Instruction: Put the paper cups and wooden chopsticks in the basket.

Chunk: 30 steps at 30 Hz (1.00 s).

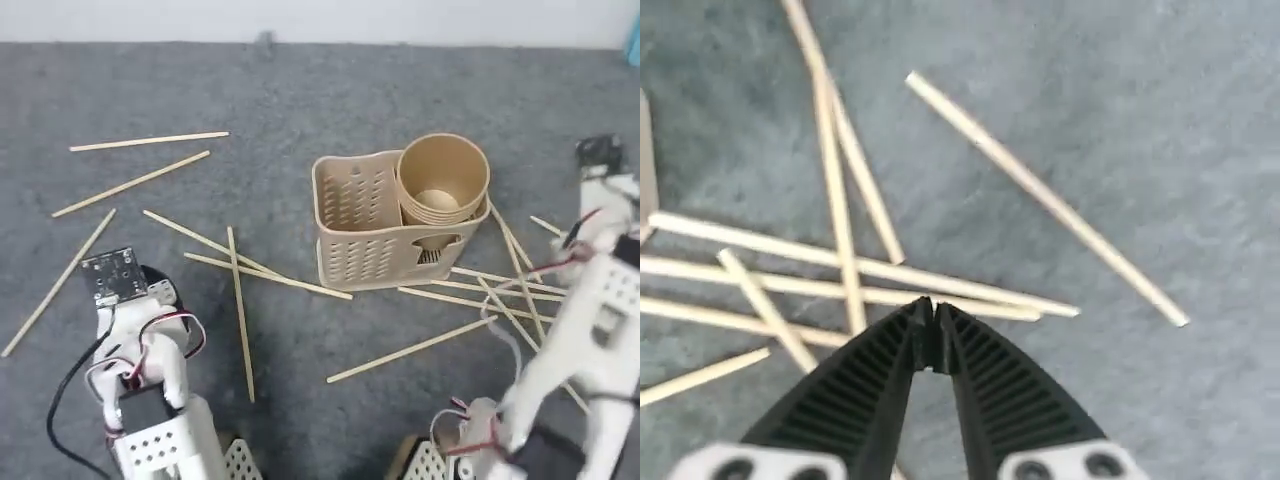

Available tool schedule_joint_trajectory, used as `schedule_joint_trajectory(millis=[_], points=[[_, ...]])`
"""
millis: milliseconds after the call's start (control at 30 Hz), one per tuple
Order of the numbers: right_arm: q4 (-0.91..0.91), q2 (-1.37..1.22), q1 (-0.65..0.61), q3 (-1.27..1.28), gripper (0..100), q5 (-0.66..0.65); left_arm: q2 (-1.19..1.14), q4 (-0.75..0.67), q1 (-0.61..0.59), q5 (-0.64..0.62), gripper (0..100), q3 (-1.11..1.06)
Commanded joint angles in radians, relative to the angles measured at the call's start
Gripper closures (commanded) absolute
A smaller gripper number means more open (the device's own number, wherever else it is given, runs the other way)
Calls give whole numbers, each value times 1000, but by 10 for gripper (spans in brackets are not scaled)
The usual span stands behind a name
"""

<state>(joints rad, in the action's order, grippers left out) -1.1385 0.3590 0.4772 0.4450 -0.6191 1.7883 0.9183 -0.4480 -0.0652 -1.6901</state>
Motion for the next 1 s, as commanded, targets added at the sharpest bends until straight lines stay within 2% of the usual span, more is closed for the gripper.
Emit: schedule_joint_trajectory(millis=[0, 133, 367, 733, 967], points=[[-104, -206, 15, -324, 971, -17, -8, 3, -6, 6, 987, 4], [-228, -498, 1, -624, 915, -95, -9, 5, -8, 46, 987, 4], [-371, -947, -47, -1071, 903, -413, -9, 6, -5, 95, 987, 4], [-513, -1382, -151, -1645, 902, -532, -9, 6, -5, 94, 987, 4], [-547, -1552, -162, -1844, 902, -615, -9, 6, -5, 95, 987, 4]])
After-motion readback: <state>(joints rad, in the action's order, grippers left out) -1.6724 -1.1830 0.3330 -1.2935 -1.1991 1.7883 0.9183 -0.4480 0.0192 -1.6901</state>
